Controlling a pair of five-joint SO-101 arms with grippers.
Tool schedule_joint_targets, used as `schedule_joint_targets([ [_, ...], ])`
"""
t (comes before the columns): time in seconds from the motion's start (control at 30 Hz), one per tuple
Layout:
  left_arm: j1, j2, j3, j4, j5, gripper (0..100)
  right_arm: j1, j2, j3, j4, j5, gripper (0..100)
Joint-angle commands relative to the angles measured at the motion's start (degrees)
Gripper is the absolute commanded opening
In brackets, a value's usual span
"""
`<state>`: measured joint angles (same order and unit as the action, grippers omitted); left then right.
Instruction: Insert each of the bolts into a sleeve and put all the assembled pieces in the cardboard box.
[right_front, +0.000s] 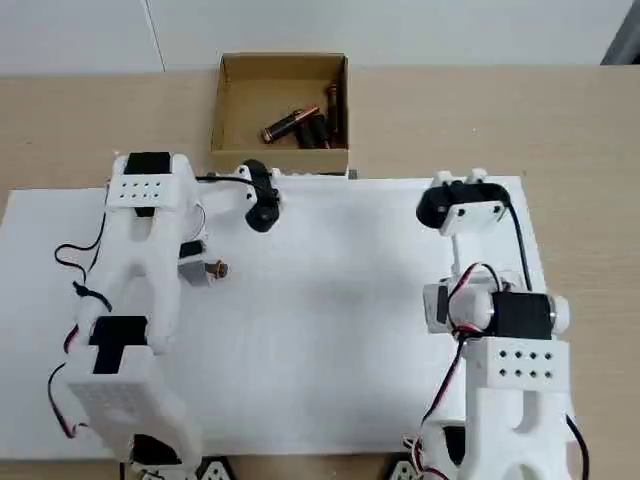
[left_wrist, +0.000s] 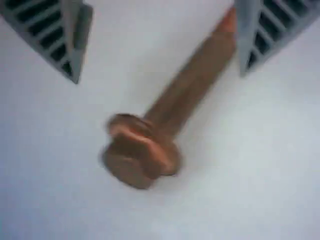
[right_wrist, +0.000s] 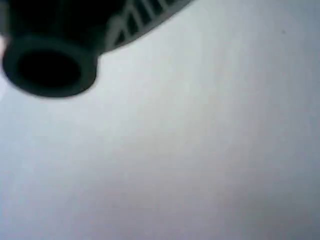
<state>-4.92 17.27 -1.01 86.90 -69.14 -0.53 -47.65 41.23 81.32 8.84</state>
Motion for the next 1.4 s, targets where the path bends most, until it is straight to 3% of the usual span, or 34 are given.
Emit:
schedule_joint_targets([
  [0.0, -0.35, -0.35, -2.24, -2.55, -0.70, 20, -0.48, -0.75, -0.26, -2.07, 0.18, 1.0],
  [0.33, 0.97, 6.24, -4.35, -4.31, -0.79, 19, -0.57, -0.75, -0.26, -2.24, 0.53, 1.0],
  [0.57, 1.67, 10.90, -9.63, -3.60, -0.70, 5, -0.57, -0.75, -0.26, -2.07, 0.53, 1.0],
  [0.77, 2.29, 10.99, -12.18, 3.16, -0.53, 1, -0.57, -0.92, -0.26, -2.15, 0.35, 1.0],
  [0.93, 4.31, 10.99, -20.26, 13.71, -0.26, 1, -0.57, -1.27, -0.35, -1.80, 0.26, 1.0],
  [1.2, 9.67, 0.97, -23.25, 13.45, 11.69, 1, -0.57, -1.36, -5.27, 4.00, 0.09, 1.0],
  [1.37, 15.74, -5.10, -23.34, 13.36, 28.57, 1, -0.57, -1.36, -6.95, 6.55, 0.18, 1.0],
])
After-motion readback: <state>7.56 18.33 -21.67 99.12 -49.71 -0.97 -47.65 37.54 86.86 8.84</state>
